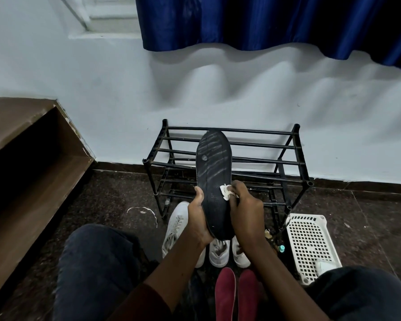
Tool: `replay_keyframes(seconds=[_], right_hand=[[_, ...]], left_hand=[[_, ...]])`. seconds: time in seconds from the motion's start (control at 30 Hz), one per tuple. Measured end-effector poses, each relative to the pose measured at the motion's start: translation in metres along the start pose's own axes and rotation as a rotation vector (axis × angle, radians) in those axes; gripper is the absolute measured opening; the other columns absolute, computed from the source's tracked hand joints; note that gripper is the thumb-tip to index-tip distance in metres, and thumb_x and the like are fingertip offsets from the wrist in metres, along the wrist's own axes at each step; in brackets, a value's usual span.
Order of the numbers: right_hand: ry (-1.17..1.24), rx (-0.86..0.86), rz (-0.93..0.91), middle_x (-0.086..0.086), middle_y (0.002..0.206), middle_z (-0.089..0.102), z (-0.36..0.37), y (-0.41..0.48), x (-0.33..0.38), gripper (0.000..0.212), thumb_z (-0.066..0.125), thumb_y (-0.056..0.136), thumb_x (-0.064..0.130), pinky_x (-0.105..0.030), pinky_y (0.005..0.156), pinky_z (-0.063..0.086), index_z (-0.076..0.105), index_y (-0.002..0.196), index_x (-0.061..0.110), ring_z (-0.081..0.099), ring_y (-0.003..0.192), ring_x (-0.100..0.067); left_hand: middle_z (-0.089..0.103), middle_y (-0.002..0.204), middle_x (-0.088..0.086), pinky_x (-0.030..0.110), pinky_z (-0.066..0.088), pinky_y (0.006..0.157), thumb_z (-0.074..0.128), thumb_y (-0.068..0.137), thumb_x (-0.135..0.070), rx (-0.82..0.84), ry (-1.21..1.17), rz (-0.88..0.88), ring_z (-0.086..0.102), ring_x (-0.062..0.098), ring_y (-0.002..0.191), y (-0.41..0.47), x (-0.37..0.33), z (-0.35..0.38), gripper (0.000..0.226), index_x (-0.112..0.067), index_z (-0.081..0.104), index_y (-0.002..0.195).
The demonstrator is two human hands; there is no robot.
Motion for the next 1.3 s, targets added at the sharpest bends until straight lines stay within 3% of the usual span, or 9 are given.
replay_keyframes(seconds=[0.1, 0.27, 0.4, 0.5, 0.6, 0.8, 0.9, 0.97, 1.3], right_hand=[[0.016, -0.042, 0.0, -0.006, 0.08, 0.071, -0.001, -0.016, -0.005, 0.024, 0.058, 0.087, 0.002, -0.027, 0.062, 0.05, 0.063, 0.106, 0.016, 0.065, 0.066, -0.021], [0.072, -0.048, -0.131, 0.0, 0.077, 0.072, -0.002, -0.051, -0.004, 0.02, 0.06, 0.078, -0.001, 0.003, 0.063, 0.034, 0.072, 0.091, 0.01, 0.054, 0.076, 0.006], [0.056, 0.04, -0.121, -0.003, 0.071, 0.072, -0.005, -0.054, -0.012, 0.018, 0.064, 0.071, -0.003, 0.006, 0.064, 0.033, 0.075, 0.08, 0.009, 0.057, 0.073, 0.002], [0.157, 0.145, 0.234, -0.006, 0.078, 0.072, -0.013, -0.036, -0.033, 0.036, 0.059, 0.07, -0.016, -0.009, 0.065, 0.043, 0.075, 0.086, 0.012, 0.064, 0.069, -0.013], [0.784, 0.251, 0.7, -0.006, 0.087, 0.069, -0.019, -0.026, -0.044, 0.038, 0.047, 0.081, -0.016, -0.03, 0.065, 0.049, 0.068, 0.099, 0.01, 0.06, 0.078, -0.019], [1.416, 0.233, 0.987, -0.013, 0.077, 0.069, -0.021, -0.018, -0.038, 0.014, 0.055, 0.08, -0.003, -0.032, 0.061, 0.058, 0.066, 0.088, 0.001, 0.066, 0.069, -0.023], [1.54, 0.239, 0.898, -0.014, 0.085, 0.069, -0.027, -0.014, -0.027, 0.039, 0.089, 0.04, 0.005, -0.036, 0.081, 0.054, 0.071, 0.073, 0.001, 0.068, 0.078, -0.021], [1.447, 0.219, 0.783, -0.011, 0.086, 0.069, -0.031, -0.012, -0.019, 0.026, 0.078, 0.06, -0.001, -0.027, 0.078, 0.056, 0.067, 0.083, 0.002, 0.068, 0.077, -0.017], [0.053, 0.066, -0.402, -0.005, 0.084, 0.069, -0.024, -0.002, 0.048, 0.027, 0.065, 0.065, -0.016, -0.015, 0.07, 0.046, 0.074, 0.08, 0.005, 0.064, 0.075, -0.013]], left_hand=[[0.07, 0.102, 0.018, 0.037, 0.059, 0.071, 0.015, 0.093, -0.063, -0.008, -0.025, 0.019, 0.07, 0.029, 0.087, 0.003, -0.003, -0.004, 0.084, -0.004, 0.075, 0.094], [0.06, 0.123, 0.021, 0.035, 0.052, 0.091, 0.02, 0.092, -0.063, -0.06, -0.076, 0.101, 0.065, 0.027, 0.103, 0.008, -0.01, -0.013, 0.078, -0.003, 0.055, 0.127], [0.05, 0.136, 0.021, 0.035, 0.055, 0.087, 0.021, 0.093, -0.062, -0.034, -0.11, 0.103, 0.054, 0.029, 0.12, 0.003, -0.016, -0.006, 0.074, -0.007, 0.045, 0.137], [0.044, 0.143, 0.019, 0.037, 0.056, 0.081, 0.024, 0.094, -0.06, 0.015, -0.146, 0.115, 0.054, 0.032, 0.122, 0.0, -0.023, -0.006, 0.071, -0.009, 0.042, 0.139], [0.043, 0.144, 0.016, 0.041, 0.055, 0.083, 0.03, 0.093, -0.059, 0.074, -0.155, 0.128, 0.055, 0.032, 0.121, -0.004, -0.029, -0.006, 0.069, -0.009, 0.041, 0.14], [0.043, 0.144, 0.015, 0.048, 0.043, 0.101, 0.041, 0.086, -0.059, 0.22, -0.22, 0.108, 0.044, 0.036, 0.13, -0.01, -0.031, -0.005, 0.074, -0.009, 0.042, 0.14], [0.043, 0.144, 0.017, 0.051, 0.039, 0.104, 0.038, 0.087, -0.062, 0.291, -0.261, 0.069, 0.043, 0.038, 0.13, -0.011, -0.029, -0.004, 0.076, -0.007, 0.043, 0.139], [0.045, 0.142, 0.018, 0.051, 0.036, 0.105, 0.038, 0.087, -0.062, 0.317, -0.293, 0.052, 0.045, 0.039, 0.129, -0.01, -0.028, -0.004, 0.076, -0.005, 0.045, 0.137], [0.049, 0.134, 0.027, 0.043, 0.039, 0.105, 0.032, 0.087, -0.064, 0.26, -0.168, 0.002, 0.051, 0.035, 0.123, -0.002, -0.02, -0.001, 0.082, 0.002, 0.05, 0.132]])
Point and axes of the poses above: each hand's wrist, its own y-axis towards the middle knuckle, its own z-axis out of the palm, x = y × z, the point moved 3 cm from there along y, towards the middle knuckle
